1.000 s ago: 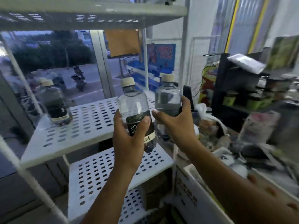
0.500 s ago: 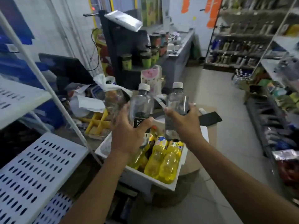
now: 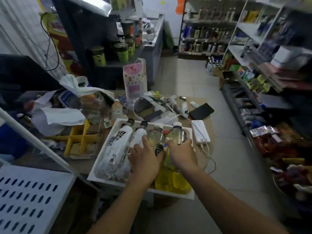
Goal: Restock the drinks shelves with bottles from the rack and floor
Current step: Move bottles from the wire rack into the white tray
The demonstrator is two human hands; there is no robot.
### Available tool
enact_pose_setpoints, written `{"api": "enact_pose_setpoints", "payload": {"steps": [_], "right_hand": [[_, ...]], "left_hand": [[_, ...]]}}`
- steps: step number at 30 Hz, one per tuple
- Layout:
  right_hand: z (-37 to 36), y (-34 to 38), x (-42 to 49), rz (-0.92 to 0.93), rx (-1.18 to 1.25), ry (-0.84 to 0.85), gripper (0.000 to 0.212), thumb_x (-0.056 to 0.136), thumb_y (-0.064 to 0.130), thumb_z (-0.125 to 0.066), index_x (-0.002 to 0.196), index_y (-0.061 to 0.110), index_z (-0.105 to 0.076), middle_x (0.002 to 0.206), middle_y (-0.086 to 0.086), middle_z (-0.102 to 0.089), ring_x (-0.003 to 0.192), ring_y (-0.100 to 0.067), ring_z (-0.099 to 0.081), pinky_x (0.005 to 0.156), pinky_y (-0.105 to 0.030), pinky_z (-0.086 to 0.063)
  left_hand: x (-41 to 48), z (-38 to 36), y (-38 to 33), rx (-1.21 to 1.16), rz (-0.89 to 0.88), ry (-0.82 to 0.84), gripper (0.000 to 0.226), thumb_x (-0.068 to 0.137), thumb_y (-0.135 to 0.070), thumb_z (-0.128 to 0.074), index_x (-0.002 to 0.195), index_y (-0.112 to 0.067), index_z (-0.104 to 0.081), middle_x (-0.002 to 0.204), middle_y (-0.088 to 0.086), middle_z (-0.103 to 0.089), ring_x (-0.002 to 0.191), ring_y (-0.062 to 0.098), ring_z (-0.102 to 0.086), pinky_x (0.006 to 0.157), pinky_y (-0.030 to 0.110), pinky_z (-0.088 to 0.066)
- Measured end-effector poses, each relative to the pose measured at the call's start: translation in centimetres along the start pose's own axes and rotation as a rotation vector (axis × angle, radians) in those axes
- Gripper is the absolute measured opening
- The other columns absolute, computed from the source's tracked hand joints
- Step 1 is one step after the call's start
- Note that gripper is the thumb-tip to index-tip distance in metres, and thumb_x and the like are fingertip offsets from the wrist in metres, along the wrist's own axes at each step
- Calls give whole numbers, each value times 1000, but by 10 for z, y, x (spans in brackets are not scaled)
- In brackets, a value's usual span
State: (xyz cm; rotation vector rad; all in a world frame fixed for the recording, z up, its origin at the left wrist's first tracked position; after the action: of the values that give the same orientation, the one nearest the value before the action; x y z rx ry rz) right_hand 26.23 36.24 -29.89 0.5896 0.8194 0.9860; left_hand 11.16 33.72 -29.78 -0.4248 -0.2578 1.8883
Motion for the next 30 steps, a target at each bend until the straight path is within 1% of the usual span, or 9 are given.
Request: {"api": "enact_pose_setpoints", "payload": {"steps": [3, 6, 8, 15, 18, 21, 23, 27, 30], "right_hand": [[-6, -1, -3, 2, -132, -13, 87, 85, 61, -55, 150, 12, -25, 145, -15, -45, 133, -38, -38, 99, -47, -39], [-16, -8, -14, 52, -198, 52, 87, 90, 61, -49, 156, 22, -7, 157, -14, -25, 141, -37, -22, 109, -51, -30], [-17, -11, -17, 51, -192, 54, 87, 91, 61, -47, 157, 24, -4, 159, -13, -21, 143, -37, -19, 111, -52, -27], [-11, -10, -28, 120, -280, 86, 85, 94, 57, -47, 157, 19, -4, 159, -14, -25, 142, -37, -23, 111, -48, -29], [-7, -10, -35, 146, -239, 127, 82, 97, 51, -48, 158, 20, -2, 158, -15, -27, 143, -36, -24, 111, -46, -29], [2, -8, -44, 190, -233, 143, 78, 96, 47, -50, 157, 22, -10, 152, -17, -34, 137, -36, -31, 108, -45, -32], [10, -5, -52, 253, -356, 118, 74, 94, 49, -48, 155, 20, -16, 151, -17, -34, 136, -35, -30, 111, -45, -29], [16, 30, -62, 529, -455, 136, 69, 96, 54, -44, 154, 26, -19, 163, -8, -7, 148, -33, -4, 121, -47, -7], [11, 79, -72, 754, -450, 196, 64, 95, 49, -47, 153, 32, -24, 164, -1, -5, 150, -30, -2, 120, -48, -7]], "left_hand": [[1, -2, 1, -7, -114, -85, 77, 95, -57, -40, 150, -23, 1, 145, 13, -20, 128, 35, -30, 103, 49, -30], [4, 0, 0, 70, -200, -150, 54, 102, -41, -31, 150, -22, -17, 144, 10, -36, 124, 30, -38, 100, 45, -32], [4, -1, -2, 125, -245, -168, 47, 103, -39, -28, 147, -23, -26, 139, 7, -46, 121, 28, -43, 97, 43, -33], [8, 1, -1, 183, -229, -145, 44, 104, -38, -26, 145, -25, -33, 137, 5, -50, 121, 28, -44, 97, 44, -32], [7, 4, -5, 197, -209, -121, 44, 104, -37, -26, 146, -25, -33, 139, 5, -49, 122, 28, -44, 99, 44, -33], [3, 11, -8, 175, -195, -116, 43, 103, -35, -31, 144, -26, -38, 142, 2, -47, 126, 27, -41, 101, 44, -33], [-3, 25, -5, 133, -162, -180, 40, 100, -32, -38, 139, -27, -46, 144, 1, -44, 128, 27, -36, 103, 41, -33], [-17, 72, 11, 121, -6, -345, 42, 97, -32, -45, 138, -27, -50, 147, 3, -41, 131, 27, -32, 104, 42, -32], [-35, 120, 31, 171, 137, -467, 42, 96, -32, -49, 138, -27, -50, 149, 5, -38, 134, 30, -30, 106, 47, -30]]}}
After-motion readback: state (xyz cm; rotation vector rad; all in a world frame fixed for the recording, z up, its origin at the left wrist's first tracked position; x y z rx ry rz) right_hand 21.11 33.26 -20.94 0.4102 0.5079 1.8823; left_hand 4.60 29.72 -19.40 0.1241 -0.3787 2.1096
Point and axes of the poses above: each hand's wrist, its own x-axis towards the middle knuckle, its own z-axis out of the back of the hand, y = z × x, the point moved 5 cm from there along x, towards the middle knuckle
